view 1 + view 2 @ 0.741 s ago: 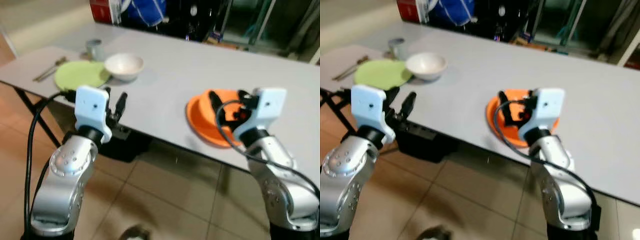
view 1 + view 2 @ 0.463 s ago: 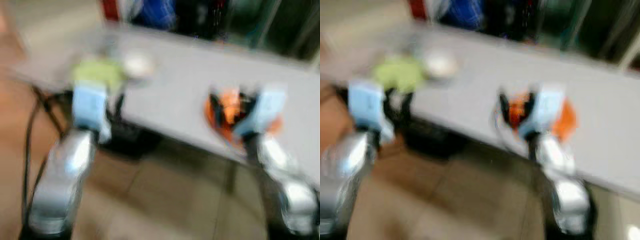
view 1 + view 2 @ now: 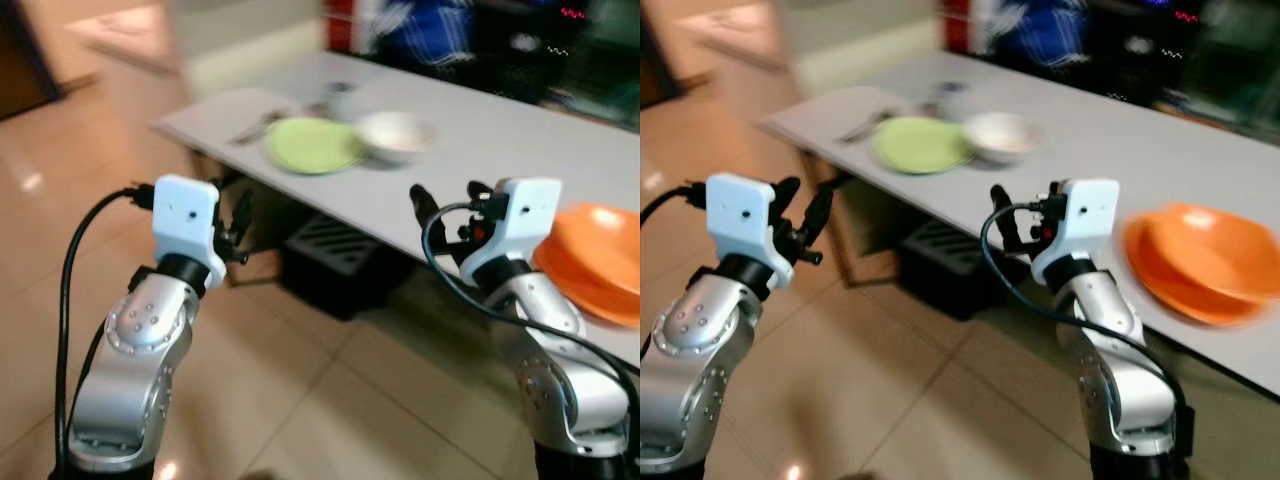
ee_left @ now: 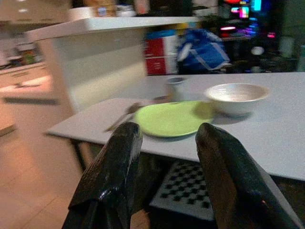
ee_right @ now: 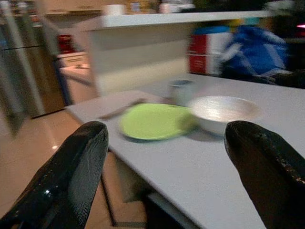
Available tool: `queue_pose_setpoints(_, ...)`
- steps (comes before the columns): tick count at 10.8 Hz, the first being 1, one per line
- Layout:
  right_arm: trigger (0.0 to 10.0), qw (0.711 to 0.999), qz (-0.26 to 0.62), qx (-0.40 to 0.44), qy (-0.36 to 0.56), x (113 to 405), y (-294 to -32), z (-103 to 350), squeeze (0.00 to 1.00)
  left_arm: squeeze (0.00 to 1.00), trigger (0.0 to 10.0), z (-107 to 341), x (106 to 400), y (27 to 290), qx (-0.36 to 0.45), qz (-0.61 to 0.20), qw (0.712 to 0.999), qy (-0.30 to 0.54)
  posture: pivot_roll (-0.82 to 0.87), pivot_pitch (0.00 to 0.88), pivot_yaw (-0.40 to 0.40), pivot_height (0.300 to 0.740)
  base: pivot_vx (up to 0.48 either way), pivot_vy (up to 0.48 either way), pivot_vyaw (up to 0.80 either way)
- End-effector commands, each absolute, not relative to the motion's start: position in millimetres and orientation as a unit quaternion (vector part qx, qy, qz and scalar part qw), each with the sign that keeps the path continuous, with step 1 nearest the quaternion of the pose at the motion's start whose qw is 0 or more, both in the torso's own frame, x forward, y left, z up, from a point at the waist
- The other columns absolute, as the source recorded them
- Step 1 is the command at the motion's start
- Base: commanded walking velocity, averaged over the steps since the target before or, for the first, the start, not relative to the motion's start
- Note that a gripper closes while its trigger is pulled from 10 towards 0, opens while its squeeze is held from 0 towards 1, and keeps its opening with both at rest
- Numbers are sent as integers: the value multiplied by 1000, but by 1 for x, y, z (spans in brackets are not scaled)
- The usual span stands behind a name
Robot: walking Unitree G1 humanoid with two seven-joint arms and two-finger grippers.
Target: Setting the table
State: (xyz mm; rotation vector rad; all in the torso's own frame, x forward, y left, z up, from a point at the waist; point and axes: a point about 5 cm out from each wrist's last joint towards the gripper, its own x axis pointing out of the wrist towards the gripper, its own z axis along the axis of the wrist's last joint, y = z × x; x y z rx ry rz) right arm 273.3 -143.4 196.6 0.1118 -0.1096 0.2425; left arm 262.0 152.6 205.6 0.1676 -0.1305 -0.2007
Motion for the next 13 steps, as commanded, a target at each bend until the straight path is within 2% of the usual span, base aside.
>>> queue_pose_setpoints(1, 10000, 988, 129, 55, -69, 273, -140, 202, 0, 0, 10000, 206, 262, 158, 88, -86, 990, -65, 42, 32, -21, 740, 0, 382, 800)
queue_pose_setpoints(4, 10000, 987, 136, 44, -70, 274, -138, 202, 0, 0, 10000, 207, 260, 158, 65, -83, 991, -77, 41, 34, -25, 740, 0, 240, 723)
queue_pose_setpoints(11, 10000, 987, 143, 33, -59, 276, -136, 197, 0, 0, 10000, 205, 259, 163, 80, -45, 992, -89, 42, 39, -36, 740, 0, 0, 0)
queue_pose_setpoints(13, 10000, 987, 148, 35, -57, 276, -135, 195, 0, 0, 10000, 207, 258, 164, 78, -40, 991, -97, 44, 37, -43, 740, 375, 0, 681)
